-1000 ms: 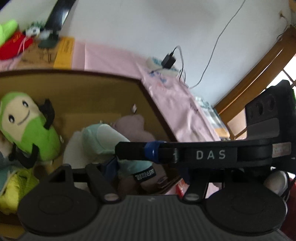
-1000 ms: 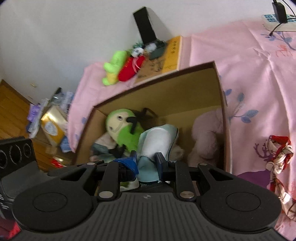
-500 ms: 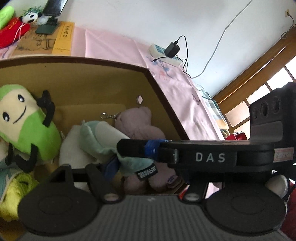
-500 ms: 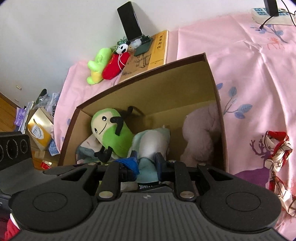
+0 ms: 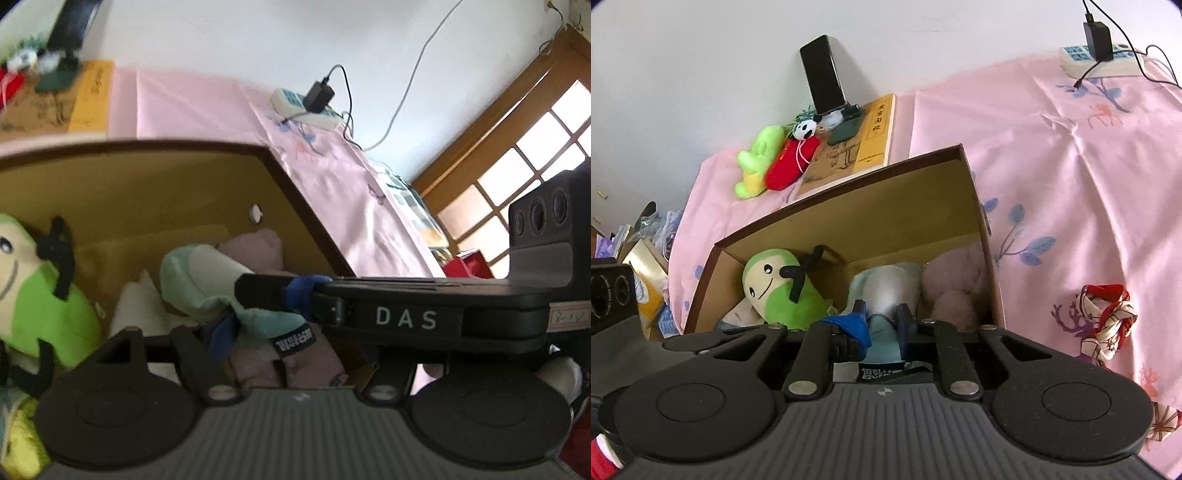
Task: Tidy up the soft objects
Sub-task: 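Lift the light-blue plush with the right gripper and carry it into the box, then press the plush down among the toys and open the right gripper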
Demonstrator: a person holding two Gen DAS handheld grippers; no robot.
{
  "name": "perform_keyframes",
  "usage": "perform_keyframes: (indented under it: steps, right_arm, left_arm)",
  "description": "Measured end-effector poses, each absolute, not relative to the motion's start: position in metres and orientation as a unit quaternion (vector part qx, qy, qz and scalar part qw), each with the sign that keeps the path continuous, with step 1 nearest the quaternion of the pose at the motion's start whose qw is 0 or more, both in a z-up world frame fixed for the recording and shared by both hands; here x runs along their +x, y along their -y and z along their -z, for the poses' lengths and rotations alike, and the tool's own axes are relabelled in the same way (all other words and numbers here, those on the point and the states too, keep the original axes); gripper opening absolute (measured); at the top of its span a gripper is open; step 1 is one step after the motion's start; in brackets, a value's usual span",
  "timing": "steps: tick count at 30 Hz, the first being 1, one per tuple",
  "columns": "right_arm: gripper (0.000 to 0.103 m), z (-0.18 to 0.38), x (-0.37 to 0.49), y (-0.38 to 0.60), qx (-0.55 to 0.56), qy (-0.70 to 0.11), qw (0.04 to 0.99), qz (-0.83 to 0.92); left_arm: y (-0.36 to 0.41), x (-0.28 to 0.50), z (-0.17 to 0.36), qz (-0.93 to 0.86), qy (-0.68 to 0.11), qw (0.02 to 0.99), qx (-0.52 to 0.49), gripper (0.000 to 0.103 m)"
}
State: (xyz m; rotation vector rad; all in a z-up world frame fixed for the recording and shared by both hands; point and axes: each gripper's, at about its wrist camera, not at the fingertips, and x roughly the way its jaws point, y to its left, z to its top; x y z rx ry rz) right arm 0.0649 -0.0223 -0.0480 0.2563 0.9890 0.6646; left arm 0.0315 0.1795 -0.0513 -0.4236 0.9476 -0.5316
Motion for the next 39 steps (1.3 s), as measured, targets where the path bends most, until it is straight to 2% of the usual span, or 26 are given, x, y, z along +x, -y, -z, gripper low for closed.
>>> perform_keyframes:
  steps: [6,10,18,25,31,34,39]
  right_arm:
    - [0.0,0.051,0.061,0.006,0.07,-0.493,0.809,-0.312]
    - [0.003,0.049,0.057,0.004,0.056,-0.497,0.808,-0.31]
    - [0.008,0.035,0.061,0.016,0.096,-0.487,0.812,-0.307]
    - [0.009,0.042,0.068,-0.006,0.129,-0.536,0.749,-0.368]
    - [0.008,0.067,0.074,-0.043,0.053,-0.601,0.716,-0.351]
    - [0.008,0.082,0.083,-0.052,0.05,-0.634,0.696,-0.332]
    - [0.008,0.092,0.091,-0.057,0.058,-0.628,0.7,-0.336]
  left_arm:
    - [-0.19,0.031,0.075,0.228,-0.507,0.805,-0.209,0.063]
    - [-0.197,0.025,0.081,0.226,-0.514,0.795,-0.228,0.063]
    - [-0.196,0.019,0.081,0.219,-0.526,0.795,-0.208,0.063]
    - [-0.197,0.008,0.074,0.209,-0.525,0.805,-0.181,0.063]
    - [-0.212,-0.001,0.07,0.193,-0.532,0.806,-0.175,0.063]
    - [-0.216,0.002,0.074,0.182,-0.54,0.802,-0.179,0.063]
    - [-0.213,0.011,0.081,0.154,-0.555,0.8,-0.17,0.063]
